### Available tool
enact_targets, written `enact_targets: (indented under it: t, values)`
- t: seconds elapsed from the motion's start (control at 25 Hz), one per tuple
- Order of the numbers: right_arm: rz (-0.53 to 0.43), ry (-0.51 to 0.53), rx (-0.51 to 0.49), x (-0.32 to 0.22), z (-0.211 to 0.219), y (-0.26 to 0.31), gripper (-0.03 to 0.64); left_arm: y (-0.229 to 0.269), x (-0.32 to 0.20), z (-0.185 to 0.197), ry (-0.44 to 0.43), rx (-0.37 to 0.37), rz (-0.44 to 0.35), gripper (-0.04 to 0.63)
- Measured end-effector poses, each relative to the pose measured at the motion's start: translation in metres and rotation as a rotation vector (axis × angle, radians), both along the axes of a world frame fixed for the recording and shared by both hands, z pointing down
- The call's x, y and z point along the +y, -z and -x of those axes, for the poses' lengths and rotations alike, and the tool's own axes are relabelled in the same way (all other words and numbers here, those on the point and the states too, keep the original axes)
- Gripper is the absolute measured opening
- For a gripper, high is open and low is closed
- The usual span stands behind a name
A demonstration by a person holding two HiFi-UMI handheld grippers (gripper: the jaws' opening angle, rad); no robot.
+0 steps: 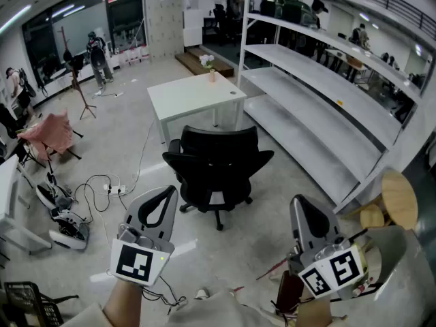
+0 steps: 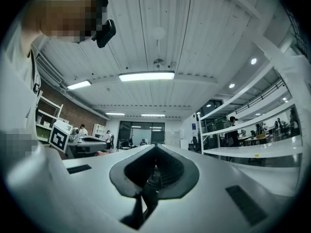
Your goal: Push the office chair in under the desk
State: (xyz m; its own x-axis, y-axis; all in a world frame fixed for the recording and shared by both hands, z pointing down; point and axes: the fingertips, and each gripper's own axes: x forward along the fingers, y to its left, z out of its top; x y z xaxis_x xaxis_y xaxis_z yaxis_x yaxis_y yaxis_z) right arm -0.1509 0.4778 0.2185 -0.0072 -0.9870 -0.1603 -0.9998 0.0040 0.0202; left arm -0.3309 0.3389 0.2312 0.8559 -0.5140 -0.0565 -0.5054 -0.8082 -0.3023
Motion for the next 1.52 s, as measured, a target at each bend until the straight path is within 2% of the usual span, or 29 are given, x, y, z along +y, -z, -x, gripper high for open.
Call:
enact_targets:
  t: [0.28,0.44,0.68,0.84,0.88,1.04,1.16,1.24,1.32,1.52]
  values:
    - [0.038,0.014,-0.001,-0.001,-0.012,-0.008,0.006,0.001,0.001,-0.014,-0.003,-0.023,-0.001,0.006]
    - [0.090,0.033,0.036,0.003,-0.021,-0.022,0.006,-0.003,0.007,-0.026,0.006,-0.057,-0.032,0.006]
    - [0.212,0.063,0.133,0.002,-0.037,-0.058,0.012,-0.029,0.012,-0.038,0.070,-0.183,-0.069,0.006]
    - [0.312,0.115,0.239,-0.007,-0.044,-0.076,0.053,-0.046,0.013,-0.040,0.090,-0.313,-0.100,0.008]
    - [0.332,0.123,0.260,-0.011,-0.046,-0.080,0.067,-0.046,0.010,-0.040,0.102,-0.327,-0.120,0.008]
    - [0.398,0.151,0.347,-0.034,-0.059,-0.098,0.122,-0.035,-0.009,-0.044,0.167,-0.294,-0.210,0.091]
    - [0.387,0.175,0.337,-0.057,-0.071,-0.113,0.141,-0.049,-0.026,-0.050,0.177,-0.346,-0.238,0.171]
    - [0.405,0.178,0.335,-0.073,-0.079,-0.128,0.164,-0.054,-0.038,-0.055,0.179,-0.344,-0.263,0.183]
    - [0.437,0.170,0.343,-0.088,-0.087,-0.142,0.183,-0.062,-0.054,-0.059,0.177,-0.344,-0.262,0.186]
    - [0.514,0.181,0.347,-0.123,-0.098,-0.168,0.186,-0.093,-0.102,-0.070,0.154,-0.421,-0.224,0.224]
